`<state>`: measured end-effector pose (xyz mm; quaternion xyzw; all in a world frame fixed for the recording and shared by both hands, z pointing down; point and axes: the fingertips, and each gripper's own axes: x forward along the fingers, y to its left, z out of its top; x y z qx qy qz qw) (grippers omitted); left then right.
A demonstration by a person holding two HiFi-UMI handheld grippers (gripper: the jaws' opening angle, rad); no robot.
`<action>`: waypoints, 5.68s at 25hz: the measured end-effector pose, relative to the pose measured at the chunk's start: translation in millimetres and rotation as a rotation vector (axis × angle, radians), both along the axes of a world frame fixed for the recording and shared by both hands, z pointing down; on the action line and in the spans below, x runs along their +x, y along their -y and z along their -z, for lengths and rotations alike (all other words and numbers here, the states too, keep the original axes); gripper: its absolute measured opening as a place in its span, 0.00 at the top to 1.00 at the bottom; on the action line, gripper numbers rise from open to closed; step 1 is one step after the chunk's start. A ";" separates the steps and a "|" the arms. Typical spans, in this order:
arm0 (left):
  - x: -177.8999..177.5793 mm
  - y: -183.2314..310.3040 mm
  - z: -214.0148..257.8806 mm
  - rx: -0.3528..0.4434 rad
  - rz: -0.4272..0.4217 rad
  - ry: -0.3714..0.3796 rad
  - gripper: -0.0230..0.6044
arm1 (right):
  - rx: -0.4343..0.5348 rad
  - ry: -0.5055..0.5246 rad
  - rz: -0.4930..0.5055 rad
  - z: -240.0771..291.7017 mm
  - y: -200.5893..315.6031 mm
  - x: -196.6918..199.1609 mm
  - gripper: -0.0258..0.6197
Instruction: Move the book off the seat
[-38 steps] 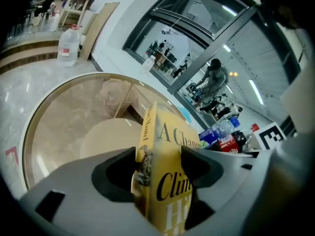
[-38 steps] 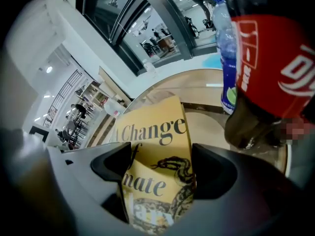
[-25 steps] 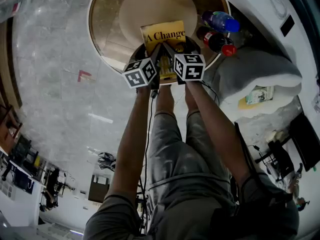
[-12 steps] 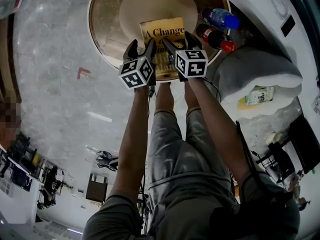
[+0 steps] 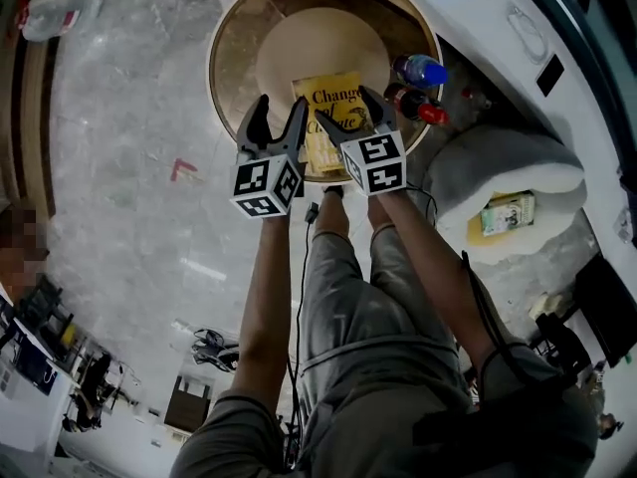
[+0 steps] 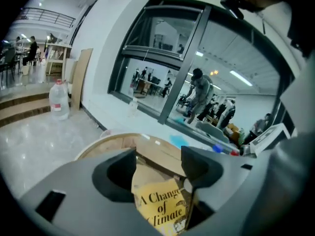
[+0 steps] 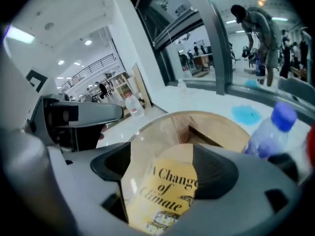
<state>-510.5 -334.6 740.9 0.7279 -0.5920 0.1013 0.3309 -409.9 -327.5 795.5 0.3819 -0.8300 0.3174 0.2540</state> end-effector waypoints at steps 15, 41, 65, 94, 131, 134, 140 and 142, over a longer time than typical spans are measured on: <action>-9.8 58.1 386.6 0.534 -0.019 0.132 0.49 | 0.526 0.189 0.005 411.9 90.1 -0.6 0.36; 9.6 -0.7 547.9 0.735 -0.071 0.032 0.59 | 0.714 0.269 0.075 581.4 34.2 -6.0 0.37; 17.9 -2.2 536.2 0.688 -0.111 -0.024 0.94 | 0.685 0.269 -0.082 581.0 33.5 28.5 0.93; 168.2 -33.6 491.4 0.619 -0.566 -0.366 0.94 | 0.707 0.082 -0.463 564.9 -70.8 177.0 0.94; 590.1 -375.9 501.0 0.515 -1.450 -0.466 0.94 | 0.844 -0.160 -1.394 562.2 -482.0 527.6 0.94; 624.3 -386.9 502.6 0.495 -1.544 -0.515 0.94 | 0.811 -0.226 -1.480 558.9 -495.9 553.8 0.94; 679.6 -377.4 499.5 0.457 -1.652 -0.569 0.94 | 0.780 -0.310 -1.590 563.0 -485.7 610.2 0.94; 692.4 -373.7 497.0 0.428 -1.684 -0.583 0.94 | 0.768 -0.333 -1.620 566.0 -482.1 620.5 0.94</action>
